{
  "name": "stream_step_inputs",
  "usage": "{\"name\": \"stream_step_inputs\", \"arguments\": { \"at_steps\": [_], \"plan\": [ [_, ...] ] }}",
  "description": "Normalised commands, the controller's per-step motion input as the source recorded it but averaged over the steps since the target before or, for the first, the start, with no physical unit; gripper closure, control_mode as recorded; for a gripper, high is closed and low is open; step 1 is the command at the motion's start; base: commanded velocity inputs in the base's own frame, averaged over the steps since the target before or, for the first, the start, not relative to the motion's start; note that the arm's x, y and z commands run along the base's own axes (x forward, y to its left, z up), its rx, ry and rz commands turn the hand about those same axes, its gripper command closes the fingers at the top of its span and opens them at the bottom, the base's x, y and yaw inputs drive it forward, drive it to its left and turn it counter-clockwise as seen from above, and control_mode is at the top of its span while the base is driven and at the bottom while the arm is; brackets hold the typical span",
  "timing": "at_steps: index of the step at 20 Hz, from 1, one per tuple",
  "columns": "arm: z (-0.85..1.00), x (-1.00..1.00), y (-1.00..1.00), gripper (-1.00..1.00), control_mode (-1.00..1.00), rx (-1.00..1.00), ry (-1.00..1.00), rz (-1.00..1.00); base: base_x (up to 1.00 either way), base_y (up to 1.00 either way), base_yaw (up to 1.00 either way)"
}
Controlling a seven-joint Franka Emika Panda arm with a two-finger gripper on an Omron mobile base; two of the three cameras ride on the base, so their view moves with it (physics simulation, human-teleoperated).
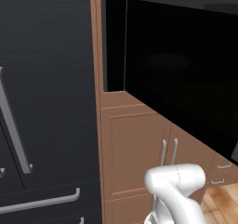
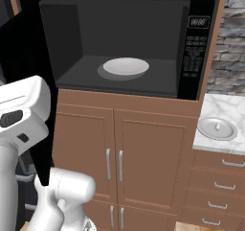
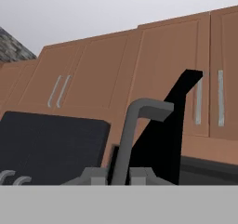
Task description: Pick the marshmallow from the counter and place it in the microwave. Then turn on the microwave.
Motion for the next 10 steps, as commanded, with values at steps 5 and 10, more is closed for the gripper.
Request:
{"name": "stream_step_inputs", "arguments": {
  "at_steps": [5,10],
  "plan": [
    [0.0,-0.3,0.36,1.0,-1.0,-0.02,0.0,0.0,0.0,0.0,0.0],
    [0.0,-0.29,0.29,1.0,-1.0,0.0,0.0,0.0,0.0,0.0,0.0]
  ]
}}
